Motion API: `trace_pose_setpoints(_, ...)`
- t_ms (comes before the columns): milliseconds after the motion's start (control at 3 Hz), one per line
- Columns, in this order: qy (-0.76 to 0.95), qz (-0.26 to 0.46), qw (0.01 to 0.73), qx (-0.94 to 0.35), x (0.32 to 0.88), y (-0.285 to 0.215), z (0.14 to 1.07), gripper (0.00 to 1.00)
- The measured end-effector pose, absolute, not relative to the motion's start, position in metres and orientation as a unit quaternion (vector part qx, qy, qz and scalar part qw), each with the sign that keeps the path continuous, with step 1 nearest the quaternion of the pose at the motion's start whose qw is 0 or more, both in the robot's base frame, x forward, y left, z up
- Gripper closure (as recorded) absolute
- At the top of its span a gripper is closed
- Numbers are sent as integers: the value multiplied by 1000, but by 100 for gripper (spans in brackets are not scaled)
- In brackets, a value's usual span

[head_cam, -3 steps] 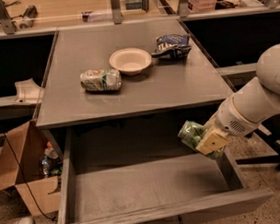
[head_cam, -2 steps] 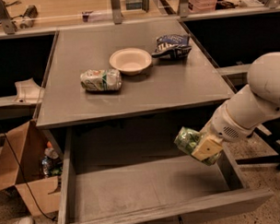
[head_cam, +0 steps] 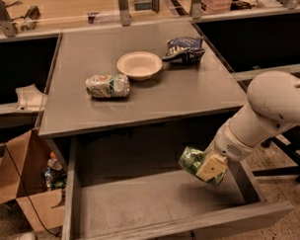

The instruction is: Place green can into top drawer

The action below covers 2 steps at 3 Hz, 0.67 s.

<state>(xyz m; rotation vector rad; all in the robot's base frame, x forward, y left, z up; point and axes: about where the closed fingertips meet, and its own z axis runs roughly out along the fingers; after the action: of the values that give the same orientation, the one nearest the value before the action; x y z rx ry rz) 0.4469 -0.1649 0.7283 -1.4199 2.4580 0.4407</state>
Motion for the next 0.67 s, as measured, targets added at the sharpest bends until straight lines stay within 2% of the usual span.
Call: trace_pose_setpoints(667,852,161,132,-480,444,-158,717,100)
